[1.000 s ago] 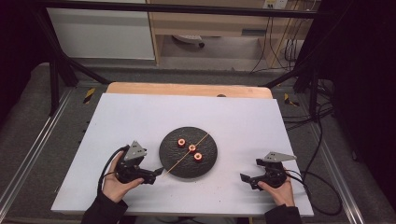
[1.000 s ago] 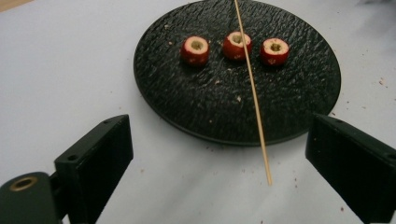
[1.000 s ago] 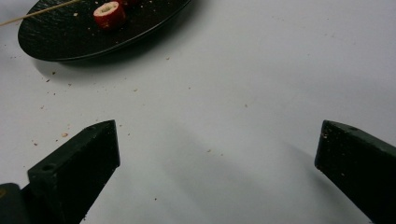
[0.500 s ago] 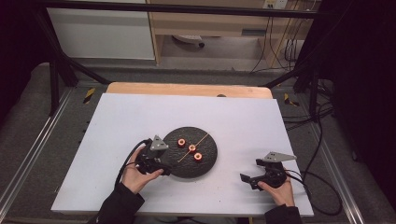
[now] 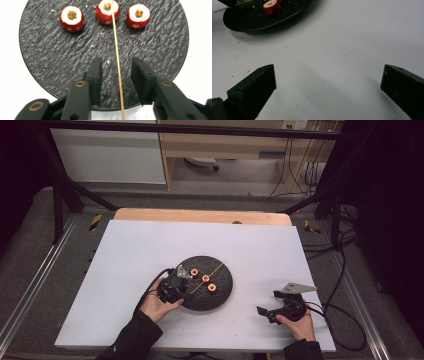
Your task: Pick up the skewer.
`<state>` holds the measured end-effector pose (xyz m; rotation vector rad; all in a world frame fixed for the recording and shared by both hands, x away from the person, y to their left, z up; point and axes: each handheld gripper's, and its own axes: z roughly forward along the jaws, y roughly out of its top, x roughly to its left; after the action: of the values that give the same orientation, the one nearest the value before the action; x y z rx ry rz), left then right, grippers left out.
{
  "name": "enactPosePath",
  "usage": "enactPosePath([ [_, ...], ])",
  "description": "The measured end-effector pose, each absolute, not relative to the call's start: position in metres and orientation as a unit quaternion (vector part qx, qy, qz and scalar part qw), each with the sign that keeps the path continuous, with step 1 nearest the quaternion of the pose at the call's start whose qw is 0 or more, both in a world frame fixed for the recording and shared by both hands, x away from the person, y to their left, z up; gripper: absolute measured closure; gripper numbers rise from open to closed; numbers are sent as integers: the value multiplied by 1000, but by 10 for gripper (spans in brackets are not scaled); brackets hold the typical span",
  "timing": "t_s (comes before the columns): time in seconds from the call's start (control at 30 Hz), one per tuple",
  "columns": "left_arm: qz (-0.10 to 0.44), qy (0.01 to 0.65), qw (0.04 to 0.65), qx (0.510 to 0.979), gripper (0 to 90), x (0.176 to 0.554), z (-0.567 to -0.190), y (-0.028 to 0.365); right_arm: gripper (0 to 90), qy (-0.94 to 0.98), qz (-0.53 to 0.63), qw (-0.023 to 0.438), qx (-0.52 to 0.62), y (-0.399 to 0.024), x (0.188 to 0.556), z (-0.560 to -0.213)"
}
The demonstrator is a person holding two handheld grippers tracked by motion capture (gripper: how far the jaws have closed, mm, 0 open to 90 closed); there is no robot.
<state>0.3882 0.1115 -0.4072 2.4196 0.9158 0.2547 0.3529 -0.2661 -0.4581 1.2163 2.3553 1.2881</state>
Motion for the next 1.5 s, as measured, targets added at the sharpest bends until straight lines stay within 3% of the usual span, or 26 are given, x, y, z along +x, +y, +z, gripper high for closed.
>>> enactPosePath([
  [0.77,95,345,225,906,871,392,-413,99,6,796,436,94,410,-266,353,-458],
  [1.5,125,366,320,865,885,371,-404,136,5,792,437,96,416,-266,353,-457],
])
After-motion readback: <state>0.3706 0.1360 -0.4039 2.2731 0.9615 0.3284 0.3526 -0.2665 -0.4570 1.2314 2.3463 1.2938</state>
